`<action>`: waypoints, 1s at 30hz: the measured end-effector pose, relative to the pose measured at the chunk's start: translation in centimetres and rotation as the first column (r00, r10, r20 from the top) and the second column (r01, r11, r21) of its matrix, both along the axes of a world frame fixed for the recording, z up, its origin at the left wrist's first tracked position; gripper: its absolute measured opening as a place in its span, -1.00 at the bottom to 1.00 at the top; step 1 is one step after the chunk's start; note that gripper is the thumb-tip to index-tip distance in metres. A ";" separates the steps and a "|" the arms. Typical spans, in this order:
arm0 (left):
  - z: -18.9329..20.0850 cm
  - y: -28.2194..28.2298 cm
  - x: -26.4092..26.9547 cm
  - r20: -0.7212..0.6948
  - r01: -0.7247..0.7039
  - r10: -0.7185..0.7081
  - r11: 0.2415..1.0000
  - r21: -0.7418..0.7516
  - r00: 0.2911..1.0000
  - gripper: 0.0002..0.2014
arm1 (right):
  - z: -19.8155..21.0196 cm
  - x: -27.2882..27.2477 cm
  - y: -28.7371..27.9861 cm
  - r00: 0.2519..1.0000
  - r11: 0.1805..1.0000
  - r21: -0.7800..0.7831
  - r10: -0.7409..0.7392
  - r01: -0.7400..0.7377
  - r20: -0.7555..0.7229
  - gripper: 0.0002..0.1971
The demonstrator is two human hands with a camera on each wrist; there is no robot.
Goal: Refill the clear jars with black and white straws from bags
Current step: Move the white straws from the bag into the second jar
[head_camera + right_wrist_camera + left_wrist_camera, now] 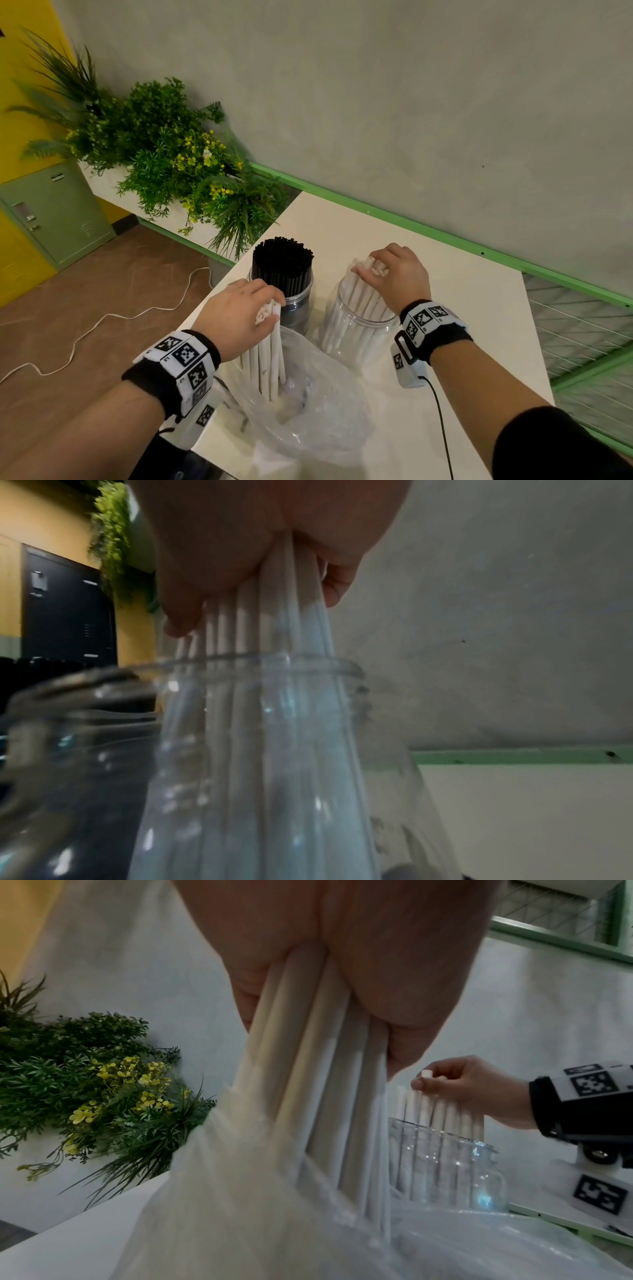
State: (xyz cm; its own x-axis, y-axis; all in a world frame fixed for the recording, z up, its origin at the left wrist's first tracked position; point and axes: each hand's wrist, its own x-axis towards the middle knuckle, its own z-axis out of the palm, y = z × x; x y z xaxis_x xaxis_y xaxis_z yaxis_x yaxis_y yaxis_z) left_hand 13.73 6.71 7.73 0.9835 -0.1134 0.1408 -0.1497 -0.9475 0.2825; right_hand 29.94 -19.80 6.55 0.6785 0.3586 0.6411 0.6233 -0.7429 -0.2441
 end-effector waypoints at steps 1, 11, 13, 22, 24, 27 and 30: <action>0.0 0.0 0.0 -0.003 0.002 -0.002 1.000 0.001 1.000 -0.62 | 0.1 0.1 0.1 1.000 0.999 -0.044 -0.007 0.006 -0.013 -0.67; 0.1 0.1 -0.2 -0.017 -0.011 0.011 1.000 0.005 1.000 -0.61 | -0.2 0.3 0.1 0.949 0.965 -0.257 -0.029 -0.056 -0.314 -0.42; 0.1 0.1 -0.2 -0.022 -0.016 0.015 1.000 -0.006 1.000 -0.60 | -0.2 0.3 0.6 0.935 0.963 -0.248 0.016 -0.110 -0.353 -0.46; 0.0 0.0 -0.2 -0.001 -0.011 0.011 1.000 -0.023 1.000 -0.64 | 0.6 0.0 1.8 0.998 0.997 -0.076 0.008 -0.013 -0.064 -0.84; -0.1 0.0 -0.3 0.006 -0.011 0.011 1.000 -0.022 1.000 -0.64 | 1.0 0.3 1.6 0.996 0.996 -0.091 -0.006 -0.002 -0.086 -0.83; 0.0 0.0 -0.3 0.005 -0.012 0.012 1.000 -0.020 1.000 -0.62 | 0.7 0.4 1.3 0.972 0.980 -0.198 -0.062 0.016 -0.228 -0.75; 0.0 -0.1 -0.3 0.003 -0.016 0.016 1.000 -0.023 1.000 -0.61 | 0.7 0.3 1.2 0.957 0.970 -0.244 -0.083 0.012 -0.279 -0.71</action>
State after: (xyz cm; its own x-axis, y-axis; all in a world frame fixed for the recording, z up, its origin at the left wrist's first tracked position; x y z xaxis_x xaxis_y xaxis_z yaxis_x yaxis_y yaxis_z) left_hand 13.46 6.64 7.74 0.9847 -0.0949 0.1459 -0.1358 -0.9431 0.3034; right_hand 30.26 -18.56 7.23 0.8401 0.4393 0.3183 0.5161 -0.8280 -0.2194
